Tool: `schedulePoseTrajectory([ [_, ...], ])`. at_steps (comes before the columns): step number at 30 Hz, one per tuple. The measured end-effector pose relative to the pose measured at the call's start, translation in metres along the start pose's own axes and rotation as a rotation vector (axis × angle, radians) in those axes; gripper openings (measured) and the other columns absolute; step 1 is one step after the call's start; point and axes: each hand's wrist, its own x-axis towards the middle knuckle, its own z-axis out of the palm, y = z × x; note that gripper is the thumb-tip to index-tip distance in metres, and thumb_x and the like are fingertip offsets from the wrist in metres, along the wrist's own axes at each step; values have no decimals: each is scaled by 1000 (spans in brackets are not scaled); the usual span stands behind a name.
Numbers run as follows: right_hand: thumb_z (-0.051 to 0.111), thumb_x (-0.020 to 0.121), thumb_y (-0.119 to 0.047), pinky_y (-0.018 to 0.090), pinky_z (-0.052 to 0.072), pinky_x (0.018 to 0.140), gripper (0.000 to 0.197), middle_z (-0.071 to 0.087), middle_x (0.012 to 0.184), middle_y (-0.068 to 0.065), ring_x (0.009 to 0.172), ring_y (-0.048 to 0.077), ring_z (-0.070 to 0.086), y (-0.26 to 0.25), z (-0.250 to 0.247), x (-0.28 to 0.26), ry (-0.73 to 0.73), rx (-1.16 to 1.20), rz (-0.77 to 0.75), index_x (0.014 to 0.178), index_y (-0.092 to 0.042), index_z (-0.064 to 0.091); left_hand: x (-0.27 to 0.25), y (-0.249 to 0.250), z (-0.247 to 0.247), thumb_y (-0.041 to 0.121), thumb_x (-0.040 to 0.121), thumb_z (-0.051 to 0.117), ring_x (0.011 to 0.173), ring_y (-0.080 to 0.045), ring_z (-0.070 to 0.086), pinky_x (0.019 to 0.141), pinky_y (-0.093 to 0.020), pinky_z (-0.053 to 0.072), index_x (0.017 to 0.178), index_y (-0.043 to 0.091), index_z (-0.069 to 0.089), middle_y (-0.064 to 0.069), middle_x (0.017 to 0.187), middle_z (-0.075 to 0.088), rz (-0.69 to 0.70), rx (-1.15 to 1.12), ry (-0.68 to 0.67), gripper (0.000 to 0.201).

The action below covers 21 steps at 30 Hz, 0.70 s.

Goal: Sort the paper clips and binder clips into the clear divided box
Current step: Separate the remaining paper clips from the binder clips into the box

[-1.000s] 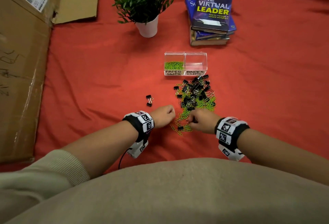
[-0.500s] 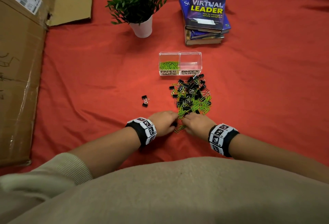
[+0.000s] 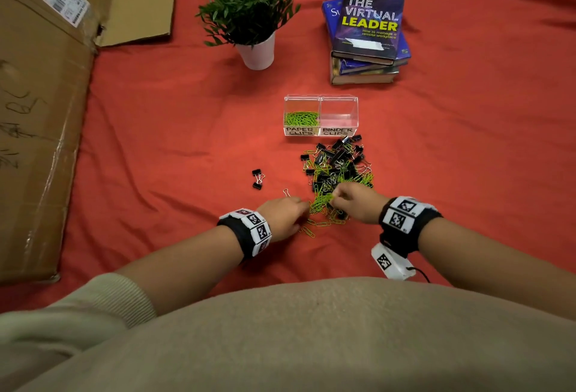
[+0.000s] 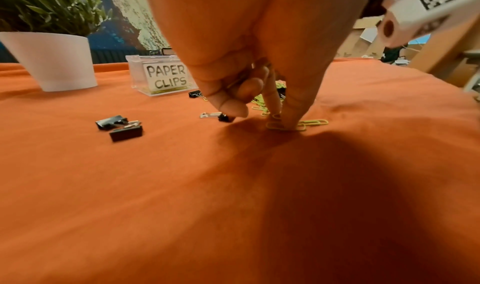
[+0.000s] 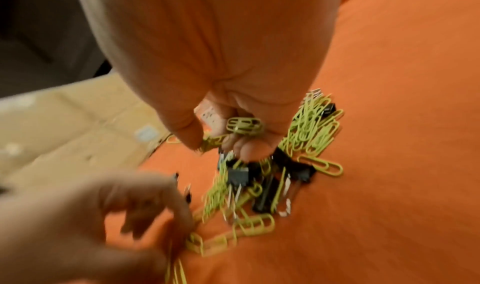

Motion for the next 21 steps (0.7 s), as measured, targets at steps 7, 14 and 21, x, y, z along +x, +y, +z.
schedulePoseTrajectory([
  [7, 52, 90, 3, 25, 52, 57, 16, 65, 76, 14, 58, 17, 62, 3, -23, 7, -80, 693, 78, 77, -7, 55, 1, 4, 2, 22, 94, 46, 109, -31, 55, 80, -42, 47, 115, 12, 51, -9, 116, 54, 53, 165, -23, 23],
  [14, 50, 86, 14, 20, 54, 59, 33, 64, 82, 14, 65, 18, 64, 4, -25, 10, -154, 923, 87, 113, -2, 58, 5, 8, 7, 18, 98, 38, 110, -33, 55, 87, -44, 46, 119, 5, 47, -14, 121, 52, 20, 201, -46, 26],
  [21, 52, 88, 0, 25, 45, 53, 15, 56, 70, 11, 58, 19, 53, -6, -18, 16, -112, 826, 130, 76, -6, 58, 7, -6, -5, 14, 90, 49, 94, -33, 56, 80, -37, 42, 100, 2, 50, -18, 104, 55, -111, -250, 75, 16],
])
